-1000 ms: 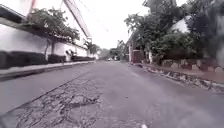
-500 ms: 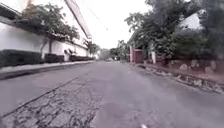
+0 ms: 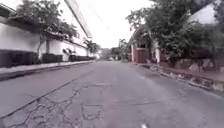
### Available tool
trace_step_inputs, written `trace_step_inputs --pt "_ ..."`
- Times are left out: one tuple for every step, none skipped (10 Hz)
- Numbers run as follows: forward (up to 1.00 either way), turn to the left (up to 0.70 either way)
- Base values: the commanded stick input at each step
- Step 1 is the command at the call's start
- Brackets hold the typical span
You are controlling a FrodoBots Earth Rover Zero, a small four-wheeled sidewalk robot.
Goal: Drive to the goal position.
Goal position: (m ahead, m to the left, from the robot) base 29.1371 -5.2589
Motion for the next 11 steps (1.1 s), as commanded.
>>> trace_step_inputs --pt "1.00 0.01" --pt "1.00 0.01" --pt "1.00 0.01" --pt "1.00 0.01" --pt "1.00 0.01" --pt "1.00 0.01" --pt "1.00 0.01" --pt "1.00 0.01" --pt "1.00 0.01" --pt "1.00 0.01" --pt "1.00 0.01"
